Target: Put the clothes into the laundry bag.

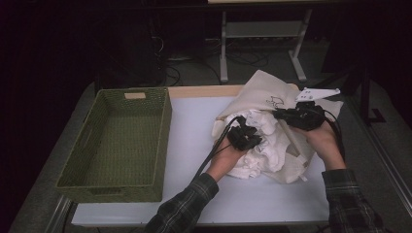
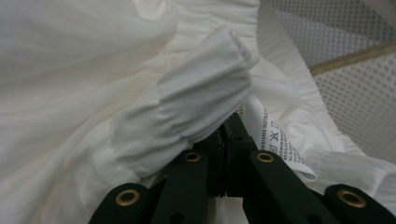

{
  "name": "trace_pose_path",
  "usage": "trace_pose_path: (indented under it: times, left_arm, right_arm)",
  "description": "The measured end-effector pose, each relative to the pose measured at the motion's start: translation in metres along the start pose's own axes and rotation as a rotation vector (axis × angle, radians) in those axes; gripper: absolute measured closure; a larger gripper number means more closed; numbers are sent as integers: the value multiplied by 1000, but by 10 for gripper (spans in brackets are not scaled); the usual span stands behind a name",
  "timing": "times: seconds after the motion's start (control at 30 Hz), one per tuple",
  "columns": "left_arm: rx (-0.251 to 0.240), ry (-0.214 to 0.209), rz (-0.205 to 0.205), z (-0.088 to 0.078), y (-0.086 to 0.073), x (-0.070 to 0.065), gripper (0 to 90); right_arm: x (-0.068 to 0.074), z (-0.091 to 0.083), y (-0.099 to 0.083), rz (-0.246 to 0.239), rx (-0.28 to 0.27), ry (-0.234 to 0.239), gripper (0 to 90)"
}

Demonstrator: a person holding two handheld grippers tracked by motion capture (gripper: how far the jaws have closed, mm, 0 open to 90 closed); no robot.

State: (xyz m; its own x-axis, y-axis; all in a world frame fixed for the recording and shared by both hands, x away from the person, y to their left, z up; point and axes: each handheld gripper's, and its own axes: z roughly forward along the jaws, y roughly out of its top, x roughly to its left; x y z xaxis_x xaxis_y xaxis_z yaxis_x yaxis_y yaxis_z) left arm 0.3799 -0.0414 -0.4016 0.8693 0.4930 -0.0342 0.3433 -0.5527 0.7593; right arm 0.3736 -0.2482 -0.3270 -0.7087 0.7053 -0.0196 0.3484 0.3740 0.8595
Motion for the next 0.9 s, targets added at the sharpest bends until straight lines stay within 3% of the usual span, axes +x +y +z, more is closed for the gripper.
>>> trace_pose_path:
  times: [0.23, 0.37, 0.67, 0.9]
  left_arm:
    - [9, -19, -11, 7, -1, -6, 850]
    - [6, -48, -19, 0, -2, -8, 747]
    - [-11, -116, -32, -40, -14, -14, 481]
    - [-21, -95, -37, -77, -32, -7, 414]
  right_arm:
    - [-4, -1, -2, 12, -2, -1, 862]
    - [-3, 3, -4, 9, 10, 6, 862]
    - [-2, 3, -4, 12, 12, 5, 862]
    - [-3, 4, -5, 13, 18, -1, 862]
